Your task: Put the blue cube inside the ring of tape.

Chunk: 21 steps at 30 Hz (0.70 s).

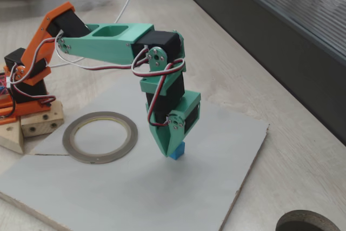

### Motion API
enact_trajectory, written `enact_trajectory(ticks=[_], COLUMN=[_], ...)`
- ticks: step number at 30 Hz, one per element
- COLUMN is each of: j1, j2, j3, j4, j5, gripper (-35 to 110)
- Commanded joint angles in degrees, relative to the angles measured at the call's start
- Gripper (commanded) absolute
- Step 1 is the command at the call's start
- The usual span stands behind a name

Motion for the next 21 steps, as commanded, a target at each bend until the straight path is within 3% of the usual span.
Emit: enact_trajectory(ticks=[1,10,21], j1=[-0.9,-0.9,-0.9], j2=[2.2,2.2,2.2], j3=[0.1,0.2,0.2], j4=[0.4,0.4,1.5], j5=[0.6,0.3,0.5], gripper=[0,7,48])
